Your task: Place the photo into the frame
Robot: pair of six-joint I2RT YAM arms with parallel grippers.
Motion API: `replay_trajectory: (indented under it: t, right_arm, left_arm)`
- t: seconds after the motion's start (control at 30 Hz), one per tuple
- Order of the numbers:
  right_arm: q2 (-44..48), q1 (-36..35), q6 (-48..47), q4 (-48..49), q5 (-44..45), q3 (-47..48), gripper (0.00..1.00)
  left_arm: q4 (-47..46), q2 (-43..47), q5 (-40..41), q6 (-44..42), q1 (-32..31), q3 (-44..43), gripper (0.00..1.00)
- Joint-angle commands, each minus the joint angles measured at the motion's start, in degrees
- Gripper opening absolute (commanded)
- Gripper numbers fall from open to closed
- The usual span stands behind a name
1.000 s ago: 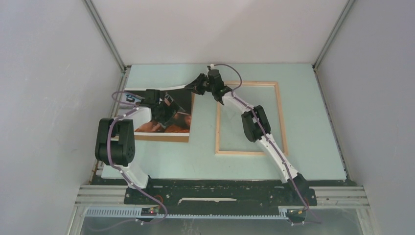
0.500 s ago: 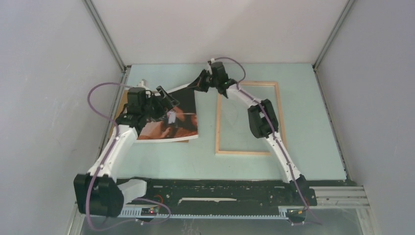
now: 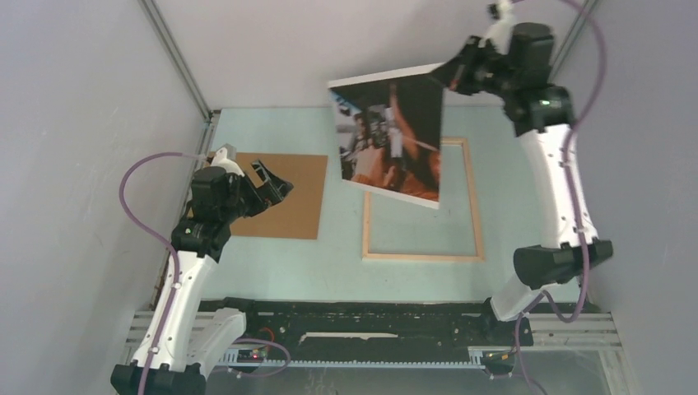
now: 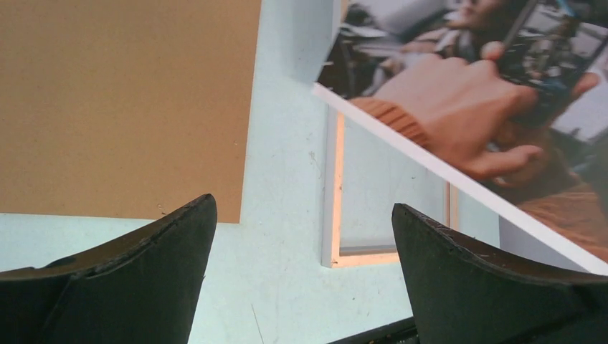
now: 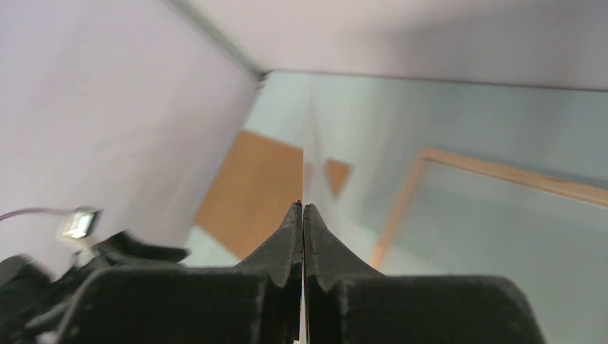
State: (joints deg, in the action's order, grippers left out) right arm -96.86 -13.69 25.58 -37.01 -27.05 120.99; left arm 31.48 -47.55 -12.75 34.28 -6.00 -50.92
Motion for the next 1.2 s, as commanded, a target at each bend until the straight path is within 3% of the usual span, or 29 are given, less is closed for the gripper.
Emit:
replay_trajectory:
  t: [0.0, 0.13, 0.27, 0.37, 0.6, 0.77, 0.93, 1.17]
  right_arm:
    - [0.9, 6.2, -17.7, -21.6, 9.0, 4.3, 0.0]
    - [3.5, 5.4, -29.5, -22.7, 15.6, 6.5, 0.0]
    - [2.9, -3.3, -42.7, -22.2, 20.2, 7.2, 0.0]
    - [-0.5, -10.7, -51.0, -24.3, 30.9, 12.8, 0.0]
    - [0.5, -15.7, -61.5, -22.0, 32.1, 14.0, 0.0]
    - [3.7, -27.1, -70.9, -21.6, 43.7, 2.2, 0.0]
    - [7.7, -36.9, -68.9, -21.6, 44.6, -11.3, 0.0]
    - [13.2, -48.6, -64.4, -9.9, 46.1, -34.3, 0.0]
  left_arm:
    - [-1.1, 1.7, -3.4, -1.5, -0.3, 1.0, 1.0]
    - [-0.9, 2.4, -5.0, -2.2, -0.3, 2.2, 1.0]
    - [0.0, 3.5, -6.1, -3.1, -0.5, 3.2, 1.0]
    - [0.7, 3.7, -6.8, -3.3, -0.4, 3.7, 1.0]
    - [1.1, 3.6, -7.3, -4.1, -1.0, 4.3, 1.0]
    - [0.8, 3.0, -7.2, -4.2, -1.1, 5.0, 1.0]
    - [1.1, 3.1, -6.6, -4.5, -1.2, 5.4, 1.0]
    - [1.3, 3.1, -5.2, -4.8, -1.1, 6.9, 1.0]
